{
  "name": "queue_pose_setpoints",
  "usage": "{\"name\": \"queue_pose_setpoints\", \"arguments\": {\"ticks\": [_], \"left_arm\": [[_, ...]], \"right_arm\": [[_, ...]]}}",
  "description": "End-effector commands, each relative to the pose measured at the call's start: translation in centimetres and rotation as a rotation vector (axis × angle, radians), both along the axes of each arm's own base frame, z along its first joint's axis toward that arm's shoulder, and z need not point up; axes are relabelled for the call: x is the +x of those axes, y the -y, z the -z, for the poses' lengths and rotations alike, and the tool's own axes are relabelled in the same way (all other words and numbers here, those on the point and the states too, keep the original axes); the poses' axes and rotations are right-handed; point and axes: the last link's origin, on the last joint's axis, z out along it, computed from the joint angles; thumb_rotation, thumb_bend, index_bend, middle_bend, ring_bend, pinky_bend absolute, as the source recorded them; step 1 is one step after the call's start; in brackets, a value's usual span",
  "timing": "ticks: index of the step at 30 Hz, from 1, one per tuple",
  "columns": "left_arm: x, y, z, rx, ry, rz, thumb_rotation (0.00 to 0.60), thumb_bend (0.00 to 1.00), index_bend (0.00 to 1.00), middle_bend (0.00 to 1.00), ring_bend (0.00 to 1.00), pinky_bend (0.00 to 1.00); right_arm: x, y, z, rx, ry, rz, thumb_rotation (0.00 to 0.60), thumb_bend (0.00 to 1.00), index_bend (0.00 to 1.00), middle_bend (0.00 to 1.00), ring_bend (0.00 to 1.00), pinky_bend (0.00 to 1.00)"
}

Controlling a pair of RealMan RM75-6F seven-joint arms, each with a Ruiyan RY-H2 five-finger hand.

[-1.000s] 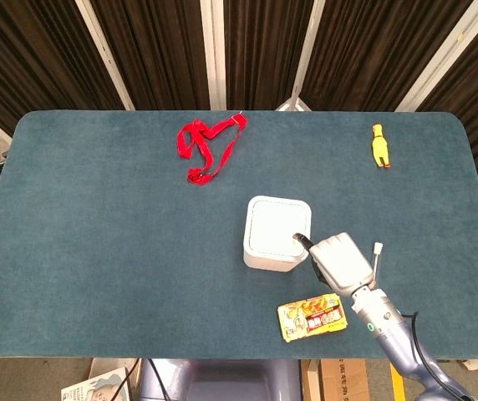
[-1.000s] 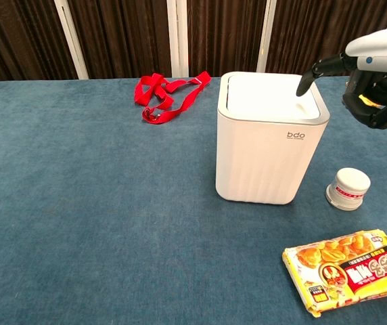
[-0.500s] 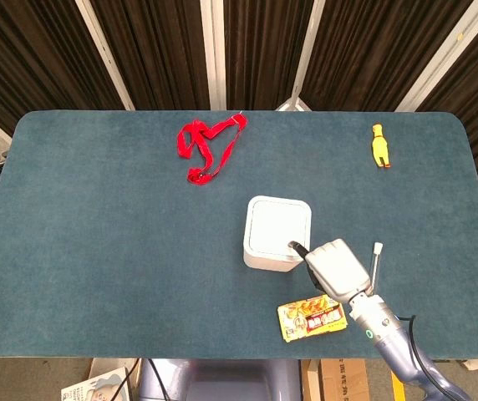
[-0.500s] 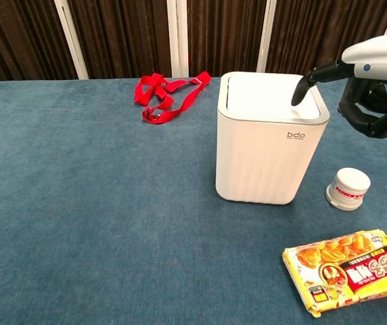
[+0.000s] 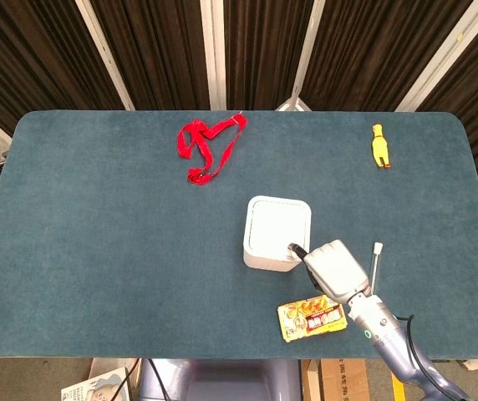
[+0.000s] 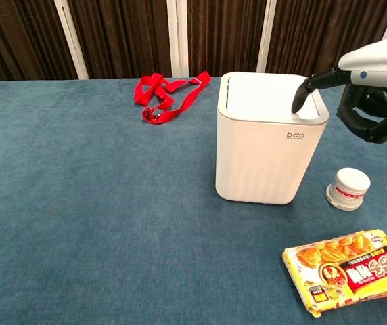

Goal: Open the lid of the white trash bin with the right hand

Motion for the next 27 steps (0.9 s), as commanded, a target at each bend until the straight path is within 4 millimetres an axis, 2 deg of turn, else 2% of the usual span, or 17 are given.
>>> {"name": "queue_pose_setpoints", "arguments": {"ticks": [1,10,15,17,21,24,27], "left_arm": [[0.0,0.0,0.0,0.0,0.0,0.001,0.6,0.05,0.1,0.0,0.0,0.0],[0.0,0.1,0.0,0.002,0.002,0.004,0.6,0.05,0.1,0.0,0.0,0.0],[0.0,0.1,-0.1,0.003,0.005,0.004,0.6,0.04,0.1,0.0,0.0,0.0],[0.0,0.1,-0.1,0.003,0.006,0.004,0.6,0.04,0.1,0.0,0.0,0.0],[0.0,0.1,-0.1,0.003,0.006,0.005,0.6,0.05,0.1,0.0,0.0,0.0],[0.0,0.1,-0.1,0.008,0.005,0.005,0.6,0.05,0.1,0.0,0.0,0.0],[0.0,0.1,-0.1,0.006,0.004,0.002,0.6,0.05,0.1,0.0,0.0,0.0]], "right_arm": [[-0.1,-0.1,0.1,0.009,-0.005,0.005,0.6,0.77,0.33,0.8,0.82,0.69],[0.1,-0.1,-0.2,-0.004,0.006,0.003,0.6,0.77,0.32,0.8,0.82,0.69],[0.5,0.4,-1.9,-0.098,0.149,0.033,0.6,0.76,0.25,0.77,0.79,0.66],[0.0,0.6,-2.5,-0.152,0.194,0.044,0.6,0.72,0.2,0.68,0.71,0.57],[-1.8,0.8,-3.5,-0.233,0.205,0.103,0.6,0.54,0.16,0.39,0.46,0.34],[-3.3,0.9,-4.6,-0.304,0.187,0.142,0.6,0.44,0.15,0.29,0.36,0.29],[-4.5,0.7,-5.4,-0.36,0.177,0.17,0.6,0.4,0.15,0.24,0.32,0.29]]}}
